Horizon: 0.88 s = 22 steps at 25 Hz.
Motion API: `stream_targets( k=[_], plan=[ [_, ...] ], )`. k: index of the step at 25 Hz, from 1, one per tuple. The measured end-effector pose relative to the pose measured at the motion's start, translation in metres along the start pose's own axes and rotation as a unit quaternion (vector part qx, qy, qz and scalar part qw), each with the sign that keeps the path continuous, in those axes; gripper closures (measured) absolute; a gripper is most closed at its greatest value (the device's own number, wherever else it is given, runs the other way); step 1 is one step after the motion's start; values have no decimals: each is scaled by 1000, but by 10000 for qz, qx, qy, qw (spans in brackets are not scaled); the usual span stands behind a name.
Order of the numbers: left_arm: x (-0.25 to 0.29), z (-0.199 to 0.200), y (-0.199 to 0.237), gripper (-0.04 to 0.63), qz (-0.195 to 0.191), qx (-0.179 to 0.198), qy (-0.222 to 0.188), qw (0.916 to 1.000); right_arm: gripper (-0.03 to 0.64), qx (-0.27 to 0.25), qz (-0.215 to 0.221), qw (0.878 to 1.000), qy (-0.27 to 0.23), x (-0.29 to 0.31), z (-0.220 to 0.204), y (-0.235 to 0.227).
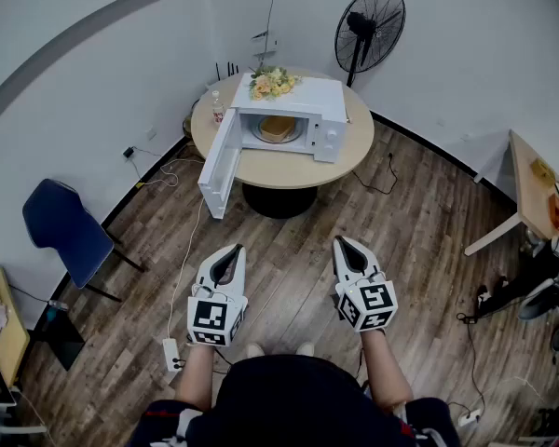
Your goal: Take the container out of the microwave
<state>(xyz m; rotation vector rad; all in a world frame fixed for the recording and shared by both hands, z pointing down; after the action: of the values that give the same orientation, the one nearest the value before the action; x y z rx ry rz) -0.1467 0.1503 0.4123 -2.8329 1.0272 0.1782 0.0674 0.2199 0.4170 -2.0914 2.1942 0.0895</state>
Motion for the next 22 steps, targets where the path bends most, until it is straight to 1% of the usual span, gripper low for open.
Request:
stream_targets(
  k=[9, 15, 22],
  plan=[
    [4, 1, -12, 583, -1, 66, 8, 10000, 611, 15, 82, 10000, 9, -5, -1, -5],
    [12, -1, -33, 583, -12, 108, 69, 9999, 611, -13, 191, 9998, 46, -12, -2, -15],
    [19, -8, -59, 583, 48, 195, 152, 9997, 611, 30, 285, 9996, 83, -26, -5, -39]
  ],
)
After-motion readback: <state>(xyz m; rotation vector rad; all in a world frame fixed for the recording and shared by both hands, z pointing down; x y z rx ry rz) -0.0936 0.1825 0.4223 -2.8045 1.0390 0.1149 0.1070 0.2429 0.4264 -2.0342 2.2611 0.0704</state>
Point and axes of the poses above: the fingertips, and each gripper's own axes: x forward along the fingers, y to its left, z out of its top, the point moved 3 cm from there along -x, backward along the fingers, and after that the axes turned 13 degrees about -y, right-handed, at the moved point
